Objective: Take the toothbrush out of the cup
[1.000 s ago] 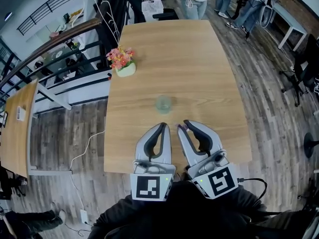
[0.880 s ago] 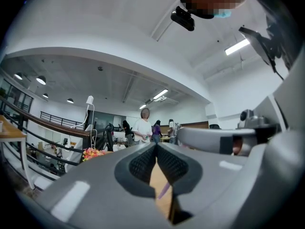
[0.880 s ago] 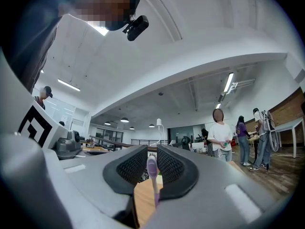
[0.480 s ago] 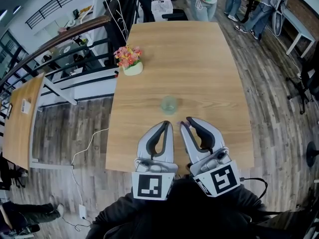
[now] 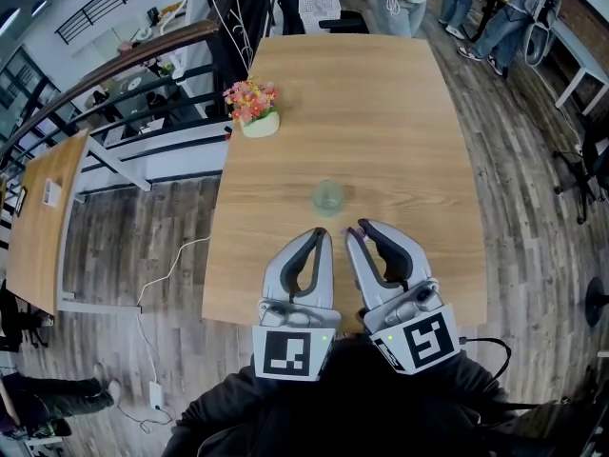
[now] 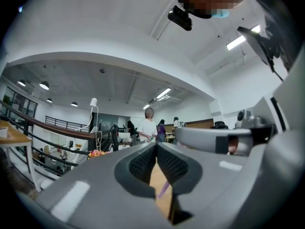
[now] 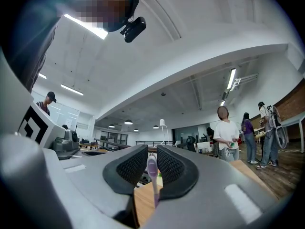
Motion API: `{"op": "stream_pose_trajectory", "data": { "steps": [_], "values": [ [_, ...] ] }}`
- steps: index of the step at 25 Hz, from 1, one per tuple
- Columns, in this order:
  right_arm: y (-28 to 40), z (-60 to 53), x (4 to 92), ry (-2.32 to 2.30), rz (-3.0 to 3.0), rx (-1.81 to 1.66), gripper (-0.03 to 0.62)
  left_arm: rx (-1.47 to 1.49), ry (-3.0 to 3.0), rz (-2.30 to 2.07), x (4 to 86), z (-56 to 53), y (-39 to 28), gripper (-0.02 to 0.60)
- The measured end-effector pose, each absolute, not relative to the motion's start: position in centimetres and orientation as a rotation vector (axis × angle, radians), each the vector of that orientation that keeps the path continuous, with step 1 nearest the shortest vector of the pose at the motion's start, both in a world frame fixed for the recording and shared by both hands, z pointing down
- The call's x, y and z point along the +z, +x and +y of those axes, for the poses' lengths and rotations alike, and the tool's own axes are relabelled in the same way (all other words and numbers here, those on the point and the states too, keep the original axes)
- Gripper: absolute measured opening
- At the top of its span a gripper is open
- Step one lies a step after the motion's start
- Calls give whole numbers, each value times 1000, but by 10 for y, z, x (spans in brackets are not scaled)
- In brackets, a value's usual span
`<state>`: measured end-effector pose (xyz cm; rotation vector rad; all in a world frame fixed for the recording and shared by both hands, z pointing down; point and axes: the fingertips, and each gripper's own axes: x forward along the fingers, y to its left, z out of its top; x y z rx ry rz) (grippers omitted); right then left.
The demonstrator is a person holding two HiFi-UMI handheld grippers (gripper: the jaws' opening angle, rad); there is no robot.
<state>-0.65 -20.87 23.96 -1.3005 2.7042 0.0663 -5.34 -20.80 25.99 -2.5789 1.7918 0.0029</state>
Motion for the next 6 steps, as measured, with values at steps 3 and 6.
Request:
{"op": "stream_pose_trajectory", "data": {
  "steps": [3,6],
  "values": [
    [-5,-210,241,-1298,2703,62,63,-4,-2579,1792,261,-209,-51,8],
    [-3,-212,242,-1294,2704,57,63,-2,-2580,1793,262,-210,-49,8]
  ]
}}
